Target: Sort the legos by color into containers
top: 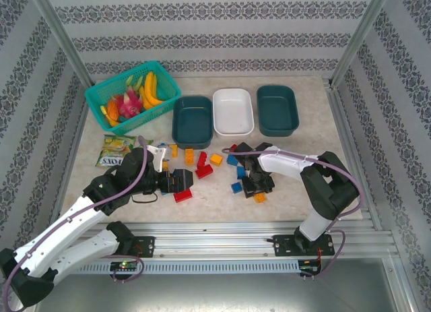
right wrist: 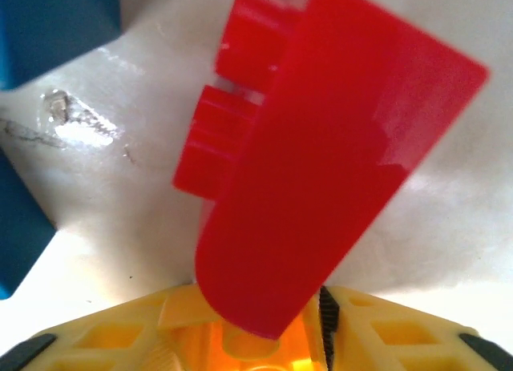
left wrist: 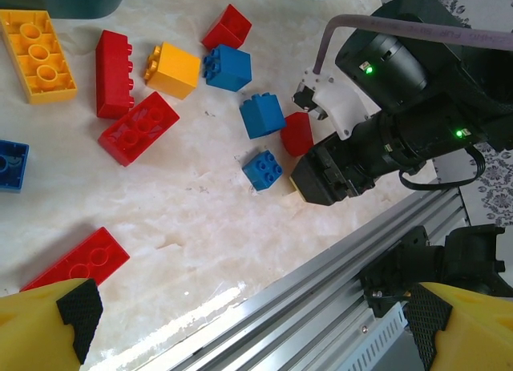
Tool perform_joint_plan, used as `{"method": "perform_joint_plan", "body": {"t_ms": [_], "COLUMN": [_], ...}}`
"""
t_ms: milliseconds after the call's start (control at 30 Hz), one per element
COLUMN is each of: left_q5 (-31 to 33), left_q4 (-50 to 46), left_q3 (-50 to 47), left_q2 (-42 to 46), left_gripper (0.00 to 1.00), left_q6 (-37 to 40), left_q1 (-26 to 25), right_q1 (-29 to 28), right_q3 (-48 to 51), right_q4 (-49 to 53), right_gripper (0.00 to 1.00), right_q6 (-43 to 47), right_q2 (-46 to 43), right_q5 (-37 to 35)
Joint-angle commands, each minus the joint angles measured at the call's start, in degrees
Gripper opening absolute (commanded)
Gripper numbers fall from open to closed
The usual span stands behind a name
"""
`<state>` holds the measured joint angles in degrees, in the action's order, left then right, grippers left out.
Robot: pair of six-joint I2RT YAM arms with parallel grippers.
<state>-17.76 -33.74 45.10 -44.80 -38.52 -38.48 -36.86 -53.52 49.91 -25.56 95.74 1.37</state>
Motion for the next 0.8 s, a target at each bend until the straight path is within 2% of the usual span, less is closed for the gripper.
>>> {"method": "perform_joint_plan", "body": {"t_ms": [0, 200, 300, 367, 500, 633, 767], "left_q5": [0.82, 2.16, 3.41, 4.28, 4.71, 3.65, 1.33], "left_q4": [2.27, 2.92, 4.93, 6.39, 6.98, 7.78, 10.38], "left_q3": [-0.75, 1.3, 3.72, 5.55, 12.43, 19.82, 27.16], "left_q2": [0.06, -0.5, -2.7, -5.64, -15.72, -25.7, -34.03], "left_gripper": [1.0, 1.0, 1.0, 1.0, 1.0, 1.0, 1.0], "left_q6": [-1.16, -2.29, -4.12, -5.4, -6.15, -6.21, -6.21], "left_q1": [-1.15, -1.33, -1.34, -1.25, -0.56, 1.6, 3.87], "right_q1": [-1.63, -4.28, -1.86, 1.68, 10.66, 19.37, 25.39], "right_q3": [-0.86, -5.13, -11.53, -16.73, -26.48, -36.39, -45.24], "right_q4": [1.09, 7.16, 10.45, 11.72, 9.69, 7.43, 6.26], "right_gripper": [0.4, 0.34, 0.34, 0.34, 0.33, 0.33, 0.32], "right_q6": [0.3, -2.2, -2.4, -1.23, 2.01, 3.1, 2.21], "right_q2": [-0.82, -9.75, -13.85, -14.03, -9.1, 1.36, 11.26], "right_q5": [-0.35, -1.48, -2.28, -2.43, -1.66, 0.4, 0.27]}}
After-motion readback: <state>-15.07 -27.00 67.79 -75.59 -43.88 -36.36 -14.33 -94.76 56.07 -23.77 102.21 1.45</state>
